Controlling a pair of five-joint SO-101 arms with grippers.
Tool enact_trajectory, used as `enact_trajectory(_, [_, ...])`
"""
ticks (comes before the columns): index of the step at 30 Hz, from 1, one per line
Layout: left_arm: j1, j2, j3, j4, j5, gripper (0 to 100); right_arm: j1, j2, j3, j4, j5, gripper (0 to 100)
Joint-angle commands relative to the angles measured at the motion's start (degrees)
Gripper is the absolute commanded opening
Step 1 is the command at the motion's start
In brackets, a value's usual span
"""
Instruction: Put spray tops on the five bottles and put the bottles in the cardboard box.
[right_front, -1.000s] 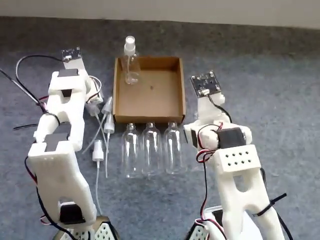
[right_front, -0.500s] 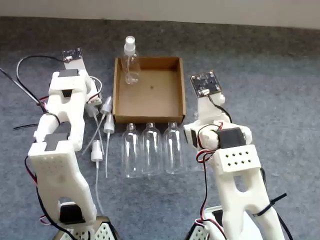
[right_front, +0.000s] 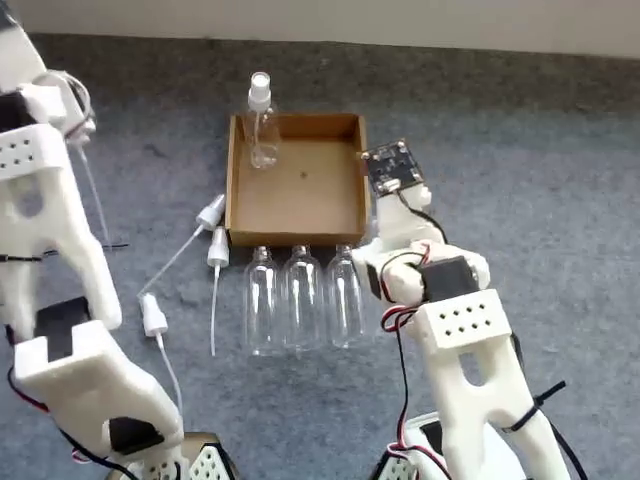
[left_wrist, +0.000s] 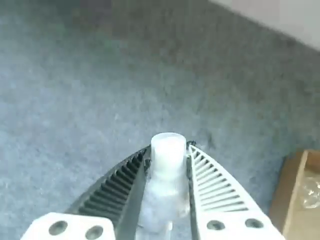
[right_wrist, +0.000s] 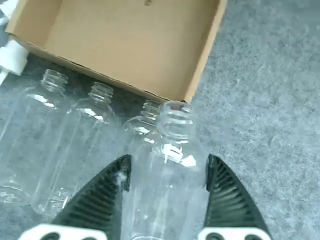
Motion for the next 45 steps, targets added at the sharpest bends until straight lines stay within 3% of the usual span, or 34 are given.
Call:
enact_trajectory(1, [-0.4, -8.2, -12.7, 3.9, -2.9, 6, -3.5, -2.2, -2.9, -1.3, 0.6, 8.7])
enact_trajectory(5, [-0.4, -12.4, -18.2, 8.7, -3.0, 6, -6.2, -2.2, -2.7, -6.0, 0.4, 7.9])
enact_trajectory(9, [0.8, -18.2, -21.7, 17.3, -3.0, 7, -7.7, -3.7, -1.3, -15.3, 0.4, 0.7])
enact_trajectory(14, [5.4, -27.1, -21.9, 25.1, -3.1, 7, -11.6, -15.8, 9.5, -23.5, 0.5, 0.4])
enact_trajectory(19, [11.3, -36.0, -10.5, 25.4, -2.8, 7, -12.6, -29.8, 20.9, -27.0, 0.5, 0.4])
enact_trajectory(25, [24.0, -49.2, 7.4, 25.1, -1.5, 7, -12.7, -41.5, 32.0, -31.0, 0.3, 0.4])
enact_trajectory(30, [34.1, -59.2, 20.9, 11.3, -0.7, 6, -15.0, -45.4, 36.9, -31.0, 0.3, 0.4])
enact_trajectory(35, [44.4, -60.6, 35.7, -9.9, -1.0, 6, -18.3, -47.4, 37.6, -31.0, 0.4, 0.4])
enact_trajectory(38, [47.1, -59.6, 42.1, -22.9, -1.1, 6, -18.2, -49.8, 37.6, -31.0, 0.4, 0.4])
enact_trajectory(40, [47.5, -59.6, 44.3, -27.2, -1.1, 6, -18.2, -52.2, 37.6, -31.0, 0.4, 0.4])
enact_trajectory(45, [47.8, -59.1, 45.1, -29.0, -1.1, 6, -18.2, -56.2, 37.8, -30.6, 0.5, 0.4])
